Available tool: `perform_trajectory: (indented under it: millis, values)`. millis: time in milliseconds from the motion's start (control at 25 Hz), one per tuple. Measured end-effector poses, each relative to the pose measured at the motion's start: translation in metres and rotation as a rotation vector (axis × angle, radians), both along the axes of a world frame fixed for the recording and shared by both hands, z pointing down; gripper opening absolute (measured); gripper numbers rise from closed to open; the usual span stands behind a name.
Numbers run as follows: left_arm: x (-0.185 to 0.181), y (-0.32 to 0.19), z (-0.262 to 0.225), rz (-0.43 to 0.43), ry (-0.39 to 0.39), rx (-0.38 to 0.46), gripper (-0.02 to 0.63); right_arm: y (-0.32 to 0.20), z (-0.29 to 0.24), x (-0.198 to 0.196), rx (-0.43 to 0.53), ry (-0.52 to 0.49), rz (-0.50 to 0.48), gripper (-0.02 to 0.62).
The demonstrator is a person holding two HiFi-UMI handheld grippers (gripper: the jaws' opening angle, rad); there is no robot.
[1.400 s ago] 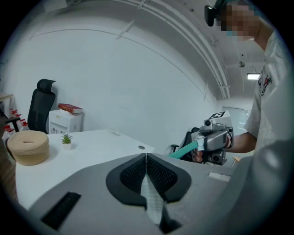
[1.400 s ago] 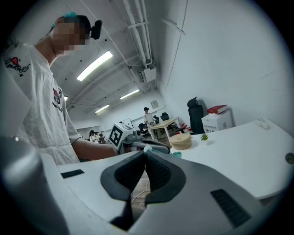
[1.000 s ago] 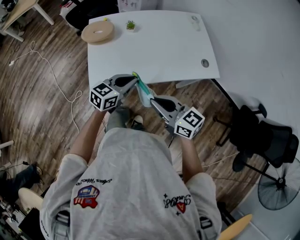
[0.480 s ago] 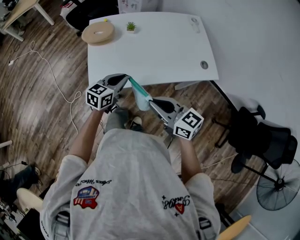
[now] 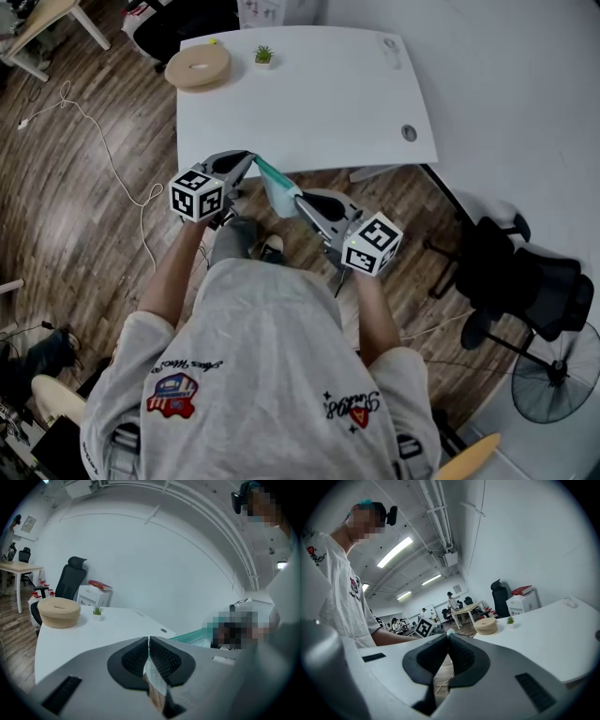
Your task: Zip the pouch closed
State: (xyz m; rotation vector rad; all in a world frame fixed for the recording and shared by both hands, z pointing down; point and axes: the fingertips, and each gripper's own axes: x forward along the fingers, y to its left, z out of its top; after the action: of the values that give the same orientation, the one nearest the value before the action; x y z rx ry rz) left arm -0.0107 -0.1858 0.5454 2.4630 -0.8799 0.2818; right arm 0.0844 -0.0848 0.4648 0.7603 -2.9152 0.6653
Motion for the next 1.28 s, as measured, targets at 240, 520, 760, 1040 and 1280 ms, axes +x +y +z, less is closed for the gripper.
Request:
perform_trajectory:
  millis: [240,520,760,1040,1280]
  values:
    - [-0.005,-0.002,-0.002,-0.01,0.017,-0.01,0.009,-0.011,0.003,0.003,0.003,0.005,0.051,0.017]
    - [-0.007,-0.005,-0.012,-0.036,0.034,0.008,0.009,-0.022,0.005,0.006,0.008,0.015,0.084,0.017]
    - [-0.009,-0.011,-0.022,-0.059,0.052,0.048,0.009,-0.033,0.01,0.013,0.004,0.04,0.122,0.017]
    - [-0.018,-0.02,-0.038,-0.107,0.053,0.113,0.009,-0.058,0.013,0.036,0.023,0.137,0.262,0.018]
    - [-0.028,-0.029,-0.056,-0.178,-0.012,0.206,0.008,-0.078,0.008,0.058,0.071,0.184,0.374,0.018]
